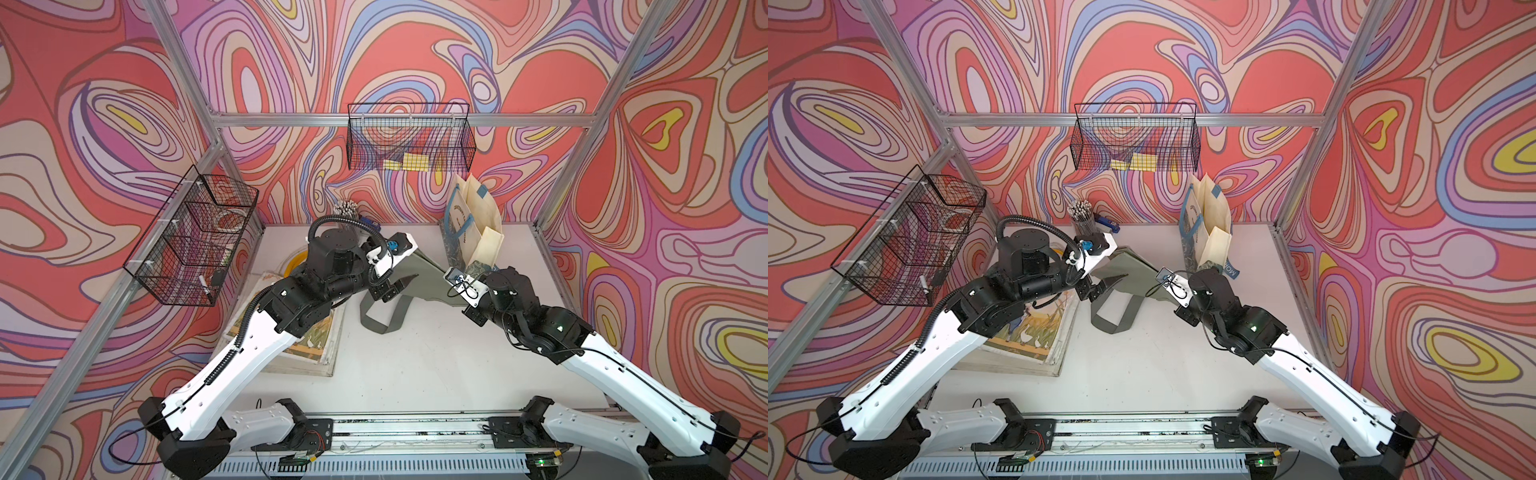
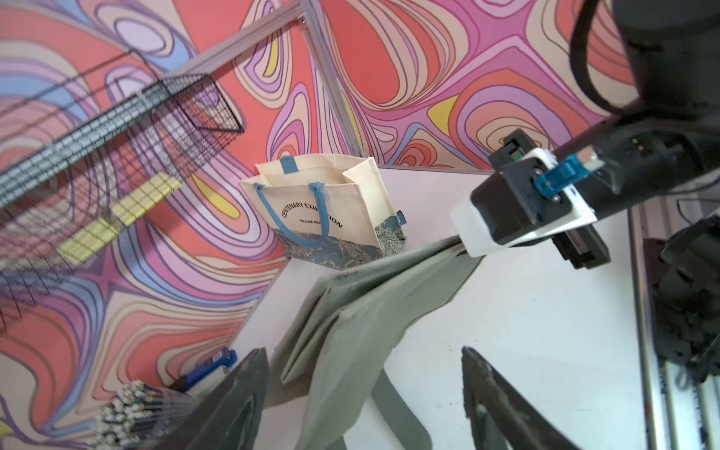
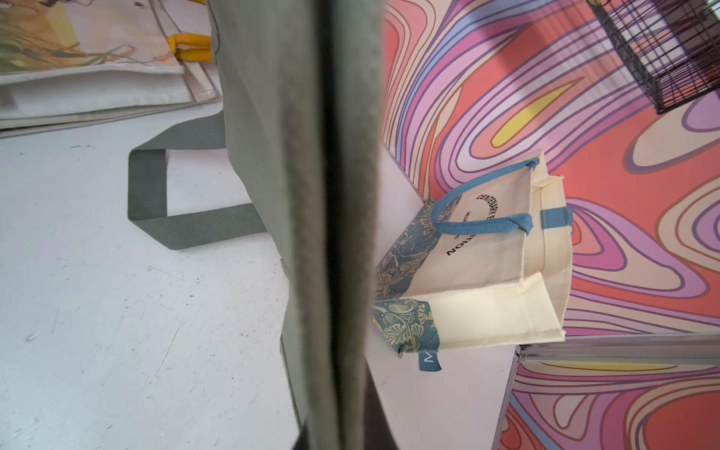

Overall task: Put away the canvas bag
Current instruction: Press the canvas bag.

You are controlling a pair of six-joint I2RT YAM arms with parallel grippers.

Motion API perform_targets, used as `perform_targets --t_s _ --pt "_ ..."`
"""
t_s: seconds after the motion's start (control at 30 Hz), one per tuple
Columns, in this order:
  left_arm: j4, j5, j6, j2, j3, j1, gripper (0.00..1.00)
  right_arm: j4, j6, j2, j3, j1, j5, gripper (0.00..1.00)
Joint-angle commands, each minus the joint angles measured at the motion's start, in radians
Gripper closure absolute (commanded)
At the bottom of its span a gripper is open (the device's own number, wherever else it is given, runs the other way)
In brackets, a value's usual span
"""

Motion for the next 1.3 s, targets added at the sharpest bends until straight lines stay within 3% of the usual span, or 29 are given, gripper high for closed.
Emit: perform_targets --t_s 0.0,0.1,0.27,0.53,0.67,0.8,1.0,1.17,1.27 --pt "-0.002 0.036 0.31 0.024 0.039 -0.014 0.16 -0.032 -0.004 0.007 0.054 -0.001 -0.065 1.0" --pt "-0.068 0.066 0.402 0.072 0.102 -0.015 0.15 -0.064 -0.005 0.021 0.075 -0.001 -0.084 1.0" --pt "-0.16 0.082 0.455 0.147 0.2 -0.015 0.17 -0.098 -0.014 0.04 0.109 -0.001 -0.109 1.0" --pt "-0.31 0.179 0.45 0.201 0.272 -0.011 0.43 -0.113 -0.039 0.037 0.128 -0.002 -0.122 1.0" --pt "-0.33 0.221 0.427 0.198 0.266 0.009 0.41 -0.109 -0.048 0.035 0.12 -0.001 -0.124 1.0" --pt "-0.326 0.209 0.416 0.207 0.256 0.024 0.32 -0.1 -0.051 0.033 0.121 -0.001 -0.144 1.0" --pt "-0.352 0.183 0.43 0.228 0.259 0.035 0.36 -0.09 -0.061 0.025 0.121 -0.001 -0.148 1.0" --pt "-0.39 0.17 0.443 0.229 0.255 0.041 0.49 -0.059 -0.072 0.012 0.103 -0.001 -0.143 1.0" --pt "-0.388 0.17 0.439 0.225 0.25 0.048 0.71 -0.041 -0.076 0.01 0.093 -0.001 -0.144 1.0"
